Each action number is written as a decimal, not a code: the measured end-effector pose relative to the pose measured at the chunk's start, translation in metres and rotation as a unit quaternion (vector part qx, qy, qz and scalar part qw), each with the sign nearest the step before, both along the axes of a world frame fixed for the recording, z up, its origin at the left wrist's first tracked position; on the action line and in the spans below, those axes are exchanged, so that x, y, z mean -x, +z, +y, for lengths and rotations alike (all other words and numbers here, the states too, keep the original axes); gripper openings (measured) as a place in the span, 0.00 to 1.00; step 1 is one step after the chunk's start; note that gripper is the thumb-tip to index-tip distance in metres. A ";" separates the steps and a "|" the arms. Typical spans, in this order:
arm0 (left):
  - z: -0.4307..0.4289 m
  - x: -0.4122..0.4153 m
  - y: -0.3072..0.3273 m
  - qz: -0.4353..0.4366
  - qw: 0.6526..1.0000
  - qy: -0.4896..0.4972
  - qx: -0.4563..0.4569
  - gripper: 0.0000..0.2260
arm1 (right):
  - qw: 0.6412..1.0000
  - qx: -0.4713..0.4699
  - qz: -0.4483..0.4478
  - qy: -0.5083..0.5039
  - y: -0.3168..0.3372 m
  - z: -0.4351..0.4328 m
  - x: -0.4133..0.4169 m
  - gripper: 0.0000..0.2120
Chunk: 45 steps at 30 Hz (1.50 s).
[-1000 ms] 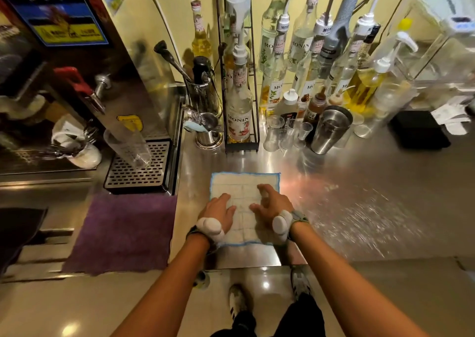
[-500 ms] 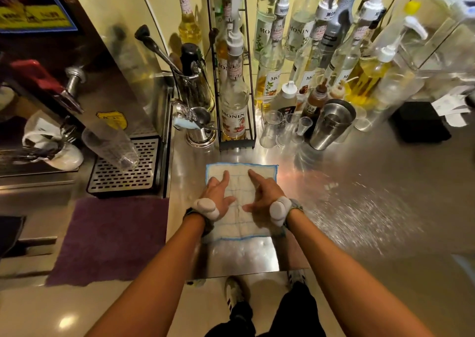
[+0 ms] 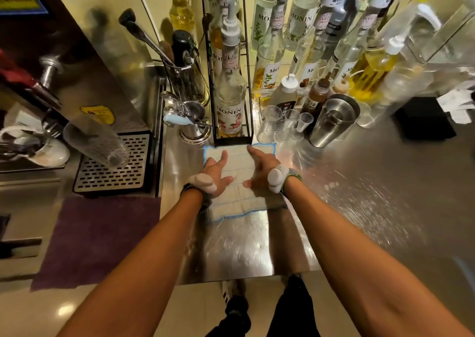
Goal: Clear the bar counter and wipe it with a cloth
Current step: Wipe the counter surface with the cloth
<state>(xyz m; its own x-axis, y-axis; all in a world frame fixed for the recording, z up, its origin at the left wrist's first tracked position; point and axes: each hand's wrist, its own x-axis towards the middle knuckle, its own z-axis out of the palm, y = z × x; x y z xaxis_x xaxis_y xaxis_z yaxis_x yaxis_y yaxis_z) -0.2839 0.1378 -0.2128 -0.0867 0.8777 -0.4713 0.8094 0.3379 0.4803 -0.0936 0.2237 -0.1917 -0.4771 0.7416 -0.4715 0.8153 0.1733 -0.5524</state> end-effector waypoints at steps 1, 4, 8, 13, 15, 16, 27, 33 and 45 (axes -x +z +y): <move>-0.002 -0.002 0.001 0.002 1.000 0.004 -0.002 0.37 | 1.000 0.005 0.002 0.004 0.000 0.000 -0.001 0.57; -0.012 -0.008 0.003 0.003 1.000 0.002 -0.001 0.37 | 1.000 0.023 0.008 0.008 0.002 -0.008 -0.006 0.58; -0.044 -0.017 0.006 -0.010 1.000 -0.008 -0.006 0.40 | 0.999 0.018 0.037 -0.001 0.003 -0.037 -0.021 0.59; -0.093 -0.037 0.012 -0.036 0.999 -0.018 -0.011 0.46 | 0.997 0.018 0.074 0.005 -0.001 -0.082 -0.045 0.59; -0.106 -0.047 0.014 -0.041 0.999 -0.019 -0.016 0.46 | 0.997 0.015 0.073 0.007 -0.003 -0.096 -0.053 0.60; -0.110 -0.052 0.014 -0.040 0.999 -0.023 -0.017 0.46 | 0.997 0.015 0.070 0.004 -0.004 -0.102 -0.058 0.61; -0.109 -0.093 0.017 -0.043 0.998 -0.037 -0.003 0.47 | 0.997 0.016 0.069 -0.004 -0.010 -0.111 -0.094 0.61; -0.069 -0.100 0.015 -0.046 0.999 -0.020 0.016 0.47 | 0.998 0.021 0.065 -0.009 -0.006 -0.069 -0.102 0.59; 0.025 -0.104 0.028 0.012 1.000 -0.024 0.014 0.45 | 0.998 0.035 0.042 0.004 -0.001 0.031 -0.100 0.53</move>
